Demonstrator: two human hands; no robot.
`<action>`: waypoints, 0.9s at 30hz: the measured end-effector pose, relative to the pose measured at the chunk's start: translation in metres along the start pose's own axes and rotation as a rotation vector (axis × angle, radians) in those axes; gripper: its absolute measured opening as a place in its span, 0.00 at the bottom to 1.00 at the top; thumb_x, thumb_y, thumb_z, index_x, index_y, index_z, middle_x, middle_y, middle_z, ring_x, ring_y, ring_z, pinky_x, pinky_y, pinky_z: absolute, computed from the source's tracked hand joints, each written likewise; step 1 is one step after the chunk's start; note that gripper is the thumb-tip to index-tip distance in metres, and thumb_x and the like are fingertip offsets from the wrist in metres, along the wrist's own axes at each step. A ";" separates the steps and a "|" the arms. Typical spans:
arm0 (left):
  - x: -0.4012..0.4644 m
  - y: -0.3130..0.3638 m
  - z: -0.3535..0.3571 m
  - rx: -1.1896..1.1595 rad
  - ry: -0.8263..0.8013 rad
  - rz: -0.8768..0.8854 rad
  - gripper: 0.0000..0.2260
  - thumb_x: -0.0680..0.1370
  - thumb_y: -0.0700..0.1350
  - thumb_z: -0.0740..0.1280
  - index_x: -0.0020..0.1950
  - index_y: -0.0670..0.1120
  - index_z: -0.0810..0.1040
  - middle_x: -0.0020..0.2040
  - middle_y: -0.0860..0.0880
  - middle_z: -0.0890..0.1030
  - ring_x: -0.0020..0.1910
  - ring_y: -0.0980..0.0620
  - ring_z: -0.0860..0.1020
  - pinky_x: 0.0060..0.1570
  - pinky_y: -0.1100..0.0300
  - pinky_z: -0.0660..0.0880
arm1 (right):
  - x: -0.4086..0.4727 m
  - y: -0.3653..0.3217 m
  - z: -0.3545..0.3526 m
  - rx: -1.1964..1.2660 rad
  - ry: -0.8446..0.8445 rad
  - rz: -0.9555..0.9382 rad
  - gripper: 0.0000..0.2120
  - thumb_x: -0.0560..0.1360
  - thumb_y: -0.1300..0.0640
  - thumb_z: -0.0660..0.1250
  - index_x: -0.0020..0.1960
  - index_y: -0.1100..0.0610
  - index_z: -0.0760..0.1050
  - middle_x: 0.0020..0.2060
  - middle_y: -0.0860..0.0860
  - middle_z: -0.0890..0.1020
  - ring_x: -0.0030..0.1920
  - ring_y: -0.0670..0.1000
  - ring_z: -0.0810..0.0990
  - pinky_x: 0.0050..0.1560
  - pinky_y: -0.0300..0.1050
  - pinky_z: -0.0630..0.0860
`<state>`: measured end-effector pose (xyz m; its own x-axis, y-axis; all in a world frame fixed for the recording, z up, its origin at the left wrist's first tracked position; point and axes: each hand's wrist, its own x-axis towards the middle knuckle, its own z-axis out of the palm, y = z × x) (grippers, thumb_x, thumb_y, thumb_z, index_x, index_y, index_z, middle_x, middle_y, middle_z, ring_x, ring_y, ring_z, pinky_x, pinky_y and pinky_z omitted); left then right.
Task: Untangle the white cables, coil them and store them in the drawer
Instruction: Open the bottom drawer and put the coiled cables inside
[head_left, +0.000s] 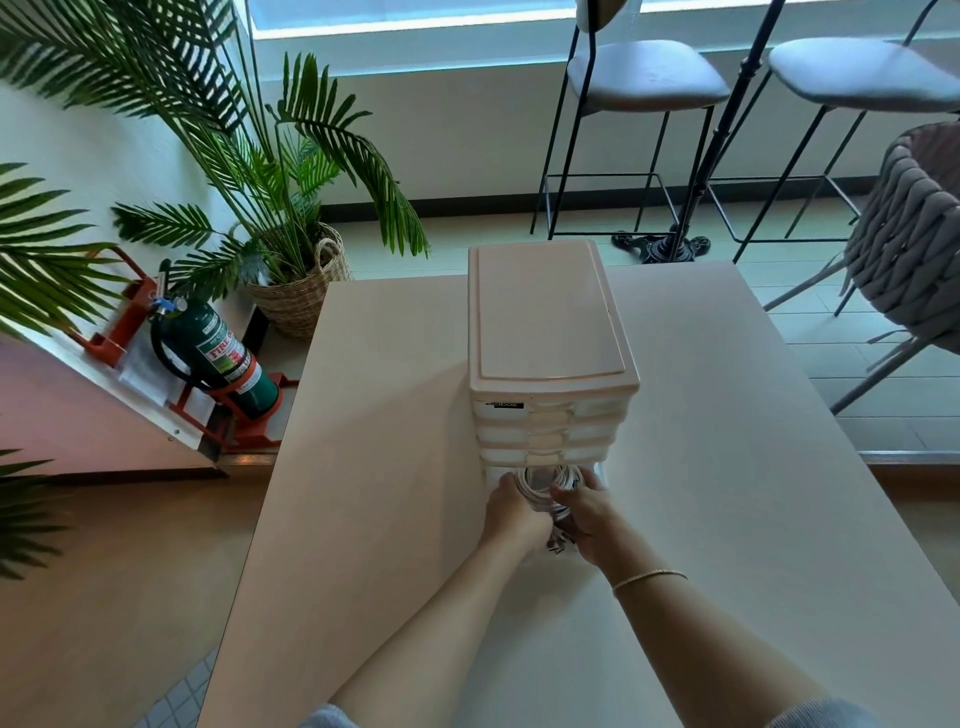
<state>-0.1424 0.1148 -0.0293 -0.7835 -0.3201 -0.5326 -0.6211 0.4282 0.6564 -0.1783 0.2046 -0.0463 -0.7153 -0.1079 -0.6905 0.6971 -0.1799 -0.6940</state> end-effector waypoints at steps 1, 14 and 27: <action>0.000 0.000 -0.001 0.033 -0.016 0.005 0.17 0.73 0.46 0.66 0.62 0.45 0.72 0.59 0.44 0.78 0.58 0.45 0.77 0.51 0.60 0.73 | 0.000 0.000 0.001 0.006 -0.002 -0.010 0.15 0.74 0.72 0.61 0.56 0.57 0.71 0.39 0.55 0.79 0.30 0.51 0.80 0.25 0.39 0.75; -0.010 -0.008 0.000 0.010 0.092 0.094 0.18 0.75 0.42 0.64 0.64 0.44 0.70 0.59 0.43 0.79 0.59 0.45 0.76 0.54 0.61 0.71 | 0.005 0.013 0.007 -0.093 0.248 -0.082 0.24 0.68 0.65 0.74 0.61 0.55 0.73 0.50 0.54 0.81 0.49 0.58 0.82 0.50 0.55 0.80; -0.006 -0.010 0.005 0.148 0.022 0.119 0.18 0.76 0.42 0.65 0.66 0.45 0.69 0.58 0.44 0.78 0.57 0.47 0.77 0.47 0.66 0.69 | 0.000 0.002 0.002 -0.747 0.405 -0.156 0.14 0.72 0.49 0.71 0.40 0.59 0.73 0.38 0.54 0.77 0.43 0.54 0.76 0.34 0.41 0.68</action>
<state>-0.1319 0.1167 -0.0354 -0.8525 -0.2771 -0.4433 -0.5159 0.5831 0.6276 -0.1774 0.2019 -0.0470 -0.8319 0.2470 -0.4970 0.5438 0.5421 -0.6407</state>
